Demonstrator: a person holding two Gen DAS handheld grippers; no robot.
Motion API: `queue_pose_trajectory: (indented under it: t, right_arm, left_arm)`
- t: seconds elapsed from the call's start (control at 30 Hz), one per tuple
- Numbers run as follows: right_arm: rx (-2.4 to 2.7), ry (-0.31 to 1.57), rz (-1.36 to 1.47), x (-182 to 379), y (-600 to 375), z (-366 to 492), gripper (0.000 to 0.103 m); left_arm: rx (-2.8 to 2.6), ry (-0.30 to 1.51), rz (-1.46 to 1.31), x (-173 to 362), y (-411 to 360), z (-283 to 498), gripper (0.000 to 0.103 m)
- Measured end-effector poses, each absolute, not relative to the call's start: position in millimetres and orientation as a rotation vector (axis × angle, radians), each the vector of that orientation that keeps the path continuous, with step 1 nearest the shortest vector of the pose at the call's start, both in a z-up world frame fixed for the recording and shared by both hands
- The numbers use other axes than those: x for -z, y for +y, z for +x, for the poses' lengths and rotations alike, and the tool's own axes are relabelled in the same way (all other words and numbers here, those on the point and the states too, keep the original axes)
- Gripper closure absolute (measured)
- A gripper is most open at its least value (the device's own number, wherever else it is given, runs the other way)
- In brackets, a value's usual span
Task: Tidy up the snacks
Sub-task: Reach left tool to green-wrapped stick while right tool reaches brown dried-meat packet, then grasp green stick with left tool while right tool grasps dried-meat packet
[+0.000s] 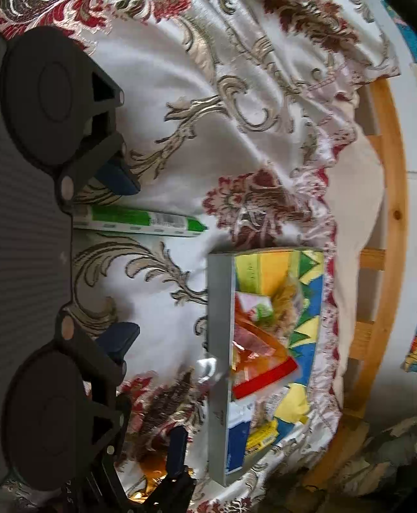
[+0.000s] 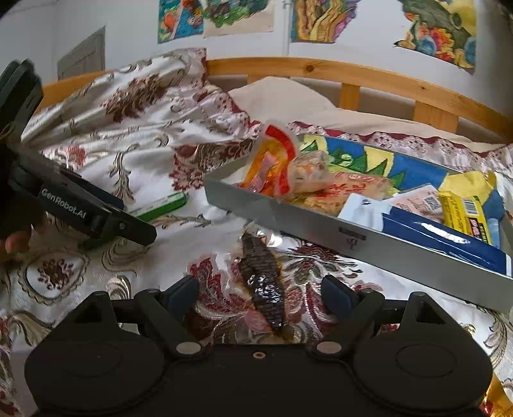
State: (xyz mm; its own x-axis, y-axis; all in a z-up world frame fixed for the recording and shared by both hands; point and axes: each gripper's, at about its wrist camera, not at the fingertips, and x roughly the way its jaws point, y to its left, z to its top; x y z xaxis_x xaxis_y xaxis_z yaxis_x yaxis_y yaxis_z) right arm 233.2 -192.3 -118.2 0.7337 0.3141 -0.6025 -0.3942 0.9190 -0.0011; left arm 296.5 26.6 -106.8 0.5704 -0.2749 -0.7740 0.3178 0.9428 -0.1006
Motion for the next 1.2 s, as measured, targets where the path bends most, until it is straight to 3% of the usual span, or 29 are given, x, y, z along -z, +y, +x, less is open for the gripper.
queue_pose_trajectory:
  t: [0.23,0.27,0.5,0.67,1.2]
  right_arm:
    - [-0.391,0.669,-0.112,121.8,-190.3,240.3,0.018]
    - [-0.393,0.669,-0.105,121.8,-190.2,240.3,0.022]
    - [-0.429,0.671,-0.142,122.8,-179.8,235.5,0.054]
    - [-0.439,0.681,-0.143,120.0,-178.5,231.3,0.056]
    - [-0.334,0.569,-0.484,97.5,-177.0,185.5,0.058]
  left_arm:
    - [0.332,0.945,-0.031,109.9,32.5,303.0,0.032]
    - [0.319,0.950,-0.043,110.1,32.7,304.1,0.040]
    - [0.216,1.009,-0.066,108.8,23.9,305.6,0.062]
    - [0.156,1.066,-0.129,102.5,16.7,302.8,0.084]
    - [0.090,1.163,-0.323,98.6,-9.7,250.2,0.085]
